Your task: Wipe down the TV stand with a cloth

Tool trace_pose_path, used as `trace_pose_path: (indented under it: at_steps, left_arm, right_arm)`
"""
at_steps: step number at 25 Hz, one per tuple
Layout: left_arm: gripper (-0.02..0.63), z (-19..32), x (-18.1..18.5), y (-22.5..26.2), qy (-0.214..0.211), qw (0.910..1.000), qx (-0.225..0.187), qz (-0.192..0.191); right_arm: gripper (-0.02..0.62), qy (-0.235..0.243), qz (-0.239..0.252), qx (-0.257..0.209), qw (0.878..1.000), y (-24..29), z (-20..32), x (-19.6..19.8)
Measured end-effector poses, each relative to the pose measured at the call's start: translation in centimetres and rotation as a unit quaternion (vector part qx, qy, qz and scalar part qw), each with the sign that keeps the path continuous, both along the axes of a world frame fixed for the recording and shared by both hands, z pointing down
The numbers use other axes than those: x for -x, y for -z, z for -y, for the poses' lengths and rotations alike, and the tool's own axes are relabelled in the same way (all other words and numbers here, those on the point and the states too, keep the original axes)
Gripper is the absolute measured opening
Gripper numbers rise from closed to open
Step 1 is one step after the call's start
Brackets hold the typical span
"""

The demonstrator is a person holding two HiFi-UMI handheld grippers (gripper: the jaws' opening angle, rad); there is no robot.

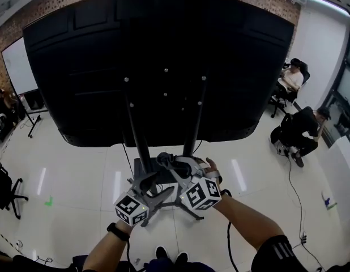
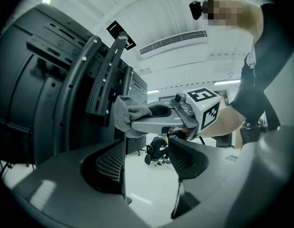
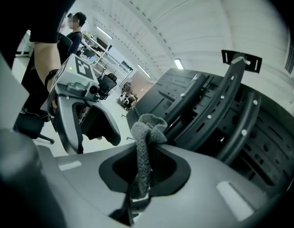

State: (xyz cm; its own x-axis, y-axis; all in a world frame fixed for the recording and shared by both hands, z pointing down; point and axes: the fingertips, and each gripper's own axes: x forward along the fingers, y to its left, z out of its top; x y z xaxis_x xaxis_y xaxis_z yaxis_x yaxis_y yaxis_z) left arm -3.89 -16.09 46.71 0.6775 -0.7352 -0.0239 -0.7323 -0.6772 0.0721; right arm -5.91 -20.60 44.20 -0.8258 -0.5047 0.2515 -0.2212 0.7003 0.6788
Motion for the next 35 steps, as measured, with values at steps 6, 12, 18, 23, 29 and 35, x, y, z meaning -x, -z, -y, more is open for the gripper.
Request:
trace_pose_path:
  at_steps: [6, 12, 18, 23, 29, 35]
  left_arm:
    - [0.313, -0.4, 0.1, 5.5, -0.025, 0.9989, -0.036, 0.015]
    - [0.313, -0.7, 1.1, 11.0, -0.038, 0.9957, -0.082, 0.021]
    - [0.311, 0.0, 1.3, 15.4, -0.042, 0.9920, -0.115, 0.031]
    - [0.310, 1.7, 0.3, 18.6, -0.033, 0.9889, -0.139, 0.043]
    - [0.310, 3.8, -1.5, 21.0, -0.020, 0.9865, -0.155, 0.048]
    - [0.308, 5.4, -2.7, 22.3, -0.003, 0.9856, -0.163, 0.046]
  right_arm:
    - [0.037, -0.025, 0.034, -0.037, 0.998, 8.6, 0.6, -0.5]
    - [0.037, -0.062, 0.065, -0.047, 0.995, 15.3, 1.8, -1.9]
    - [0.037, -0.097, 0.063, -0.081, 0.990, 20.8, 3.9, -4.6]
    - [0.037, -0.125, 0.034, -0.133, 0.983, 25.4, 6.6, -6.5]
    - [0.037, -0.143, -0.048, -0.223, 0.963, 29.5, 9.7, -8.3]
    - [0.037, -0.128, -0.122, -0.279, 0.944, 29.4, 12.1, -7.7]
